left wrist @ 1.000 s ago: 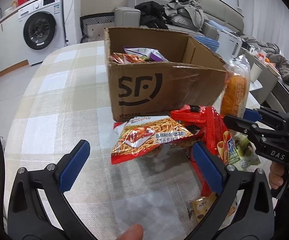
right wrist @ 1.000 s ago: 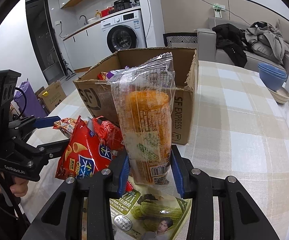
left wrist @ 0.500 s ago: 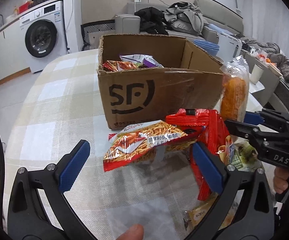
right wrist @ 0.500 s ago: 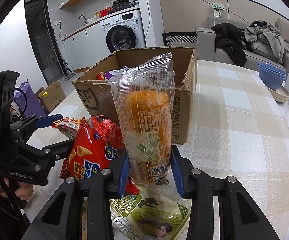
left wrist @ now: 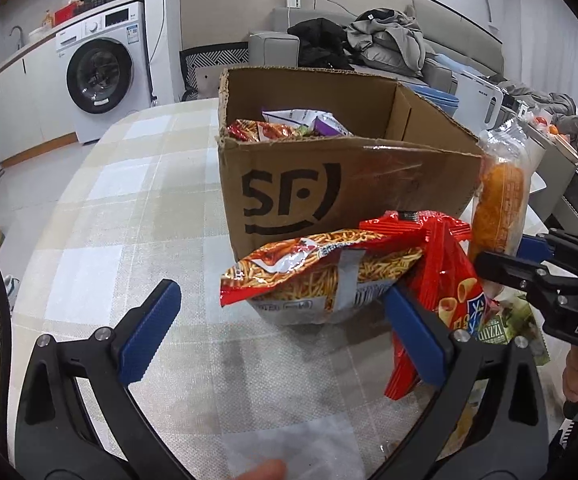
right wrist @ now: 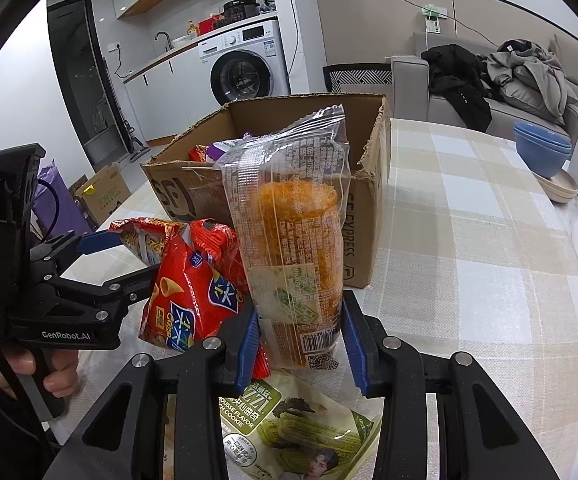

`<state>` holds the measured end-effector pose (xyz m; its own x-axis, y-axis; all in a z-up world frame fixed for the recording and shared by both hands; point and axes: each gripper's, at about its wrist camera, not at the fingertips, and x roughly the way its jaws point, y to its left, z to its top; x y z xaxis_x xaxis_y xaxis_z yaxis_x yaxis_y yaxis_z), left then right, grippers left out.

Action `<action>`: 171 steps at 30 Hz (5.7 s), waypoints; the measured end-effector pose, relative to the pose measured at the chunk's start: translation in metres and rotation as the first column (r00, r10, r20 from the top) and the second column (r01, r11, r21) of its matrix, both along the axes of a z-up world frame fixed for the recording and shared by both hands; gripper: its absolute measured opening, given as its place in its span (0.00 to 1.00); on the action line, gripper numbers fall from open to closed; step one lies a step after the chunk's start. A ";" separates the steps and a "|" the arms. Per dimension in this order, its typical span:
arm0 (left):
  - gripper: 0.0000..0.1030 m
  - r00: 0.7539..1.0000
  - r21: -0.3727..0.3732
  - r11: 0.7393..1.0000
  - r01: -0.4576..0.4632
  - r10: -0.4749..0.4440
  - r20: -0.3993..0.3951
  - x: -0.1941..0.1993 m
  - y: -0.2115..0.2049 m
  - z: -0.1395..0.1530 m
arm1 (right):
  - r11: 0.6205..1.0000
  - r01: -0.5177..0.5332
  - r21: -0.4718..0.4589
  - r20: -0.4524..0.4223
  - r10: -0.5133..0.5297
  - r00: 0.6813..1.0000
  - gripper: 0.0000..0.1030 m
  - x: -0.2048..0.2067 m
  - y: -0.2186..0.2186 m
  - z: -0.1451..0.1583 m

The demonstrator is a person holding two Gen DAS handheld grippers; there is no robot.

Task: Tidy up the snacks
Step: 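Close the left tool on the red-white noodle bag while the right tool holds the bread-stick bag, then lift the noodle bag with the left tool while the right tool carries the bread-stick bag toward the box, then lower the noodle bag into the box with the left tool while the right tool releases the bread-stick bag there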

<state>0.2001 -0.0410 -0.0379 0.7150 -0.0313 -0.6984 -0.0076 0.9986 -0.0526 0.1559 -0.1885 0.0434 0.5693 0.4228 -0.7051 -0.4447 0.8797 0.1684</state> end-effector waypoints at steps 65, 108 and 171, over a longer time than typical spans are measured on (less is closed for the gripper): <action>0.43 0.978 -0.142 0.984 0.108 -0.080 0.191 -0.096 0.027 0.092 | 0.997 -0.048 0.068 0.100 0.041 0.994 0.38 -0.028 -0.006 0.034; 0.42 0.976 -0.160 0.985 0.072 -0.036 0.214 -0.070 0.022 0.136 | 0.990 -0.040 0.133 0.184 0.015 0.983 0.38 -0.025 0.001 0.080; 0.99 0.990 -0.086 0.996 0.022 -0.010 0.140 0.057 0.009 0.127 | 0.997 0.027 0.079 0.124 -0.037 0.992 0.87 0.037 0.001 0.093</action>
